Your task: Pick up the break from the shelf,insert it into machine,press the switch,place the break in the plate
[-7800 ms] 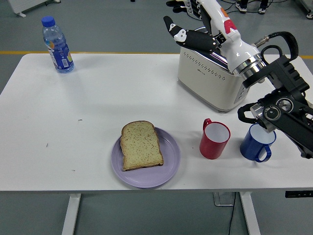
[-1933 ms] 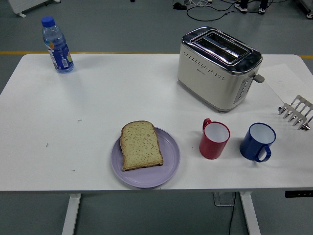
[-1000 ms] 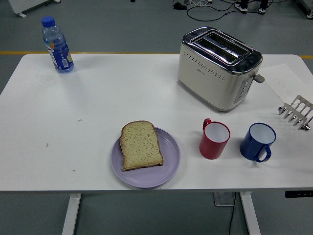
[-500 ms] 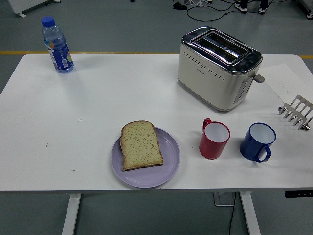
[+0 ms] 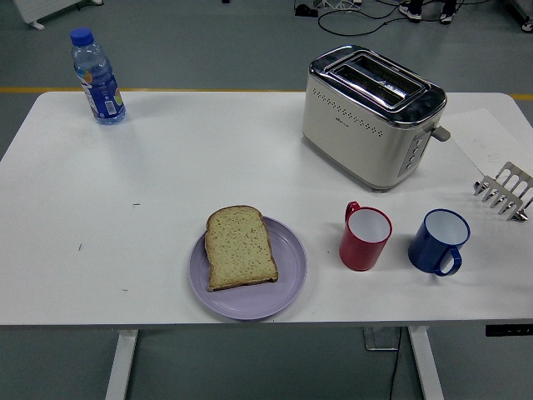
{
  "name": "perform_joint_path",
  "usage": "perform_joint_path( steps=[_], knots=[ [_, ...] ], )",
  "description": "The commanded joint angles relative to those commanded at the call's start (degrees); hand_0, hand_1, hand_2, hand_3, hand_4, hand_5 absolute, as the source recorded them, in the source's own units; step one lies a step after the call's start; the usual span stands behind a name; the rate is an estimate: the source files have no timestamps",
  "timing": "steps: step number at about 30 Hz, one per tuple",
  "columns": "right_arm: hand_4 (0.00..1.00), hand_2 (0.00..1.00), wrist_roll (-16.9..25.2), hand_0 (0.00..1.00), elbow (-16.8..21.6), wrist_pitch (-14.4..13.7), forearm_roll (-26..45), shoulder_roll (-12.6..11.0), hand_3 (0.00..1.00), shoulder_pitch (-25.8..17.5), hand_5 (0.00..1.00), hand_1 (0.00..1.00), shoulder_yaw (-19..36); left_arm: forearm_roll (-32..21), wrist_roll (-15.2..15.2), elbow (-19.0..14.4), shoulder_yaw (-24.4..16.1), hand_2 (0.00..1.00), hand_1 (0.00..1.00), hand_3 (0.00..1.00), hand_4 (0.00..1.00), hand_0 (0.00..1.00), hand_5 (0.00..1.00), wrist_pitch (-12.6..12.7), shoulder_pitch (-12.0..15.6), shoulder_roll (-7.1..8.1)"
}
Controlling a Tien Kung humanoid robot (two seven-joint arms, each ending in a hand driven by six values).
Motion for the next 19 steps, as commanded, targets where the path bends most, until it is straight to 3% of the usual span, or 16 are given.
perform_joint_path(
  steps=[19],
  knots=[
    [0.412,0.634,-0.1,0.646,0.0,0.0,0.1,0.1,0.578,0.4,0.328,0.611,0.2,0.2,0.1,0.0,-0.3,0.467,0.456,0.510,0.260,0.625,0.815,0.0,-0.6,0.00]
  ],
)
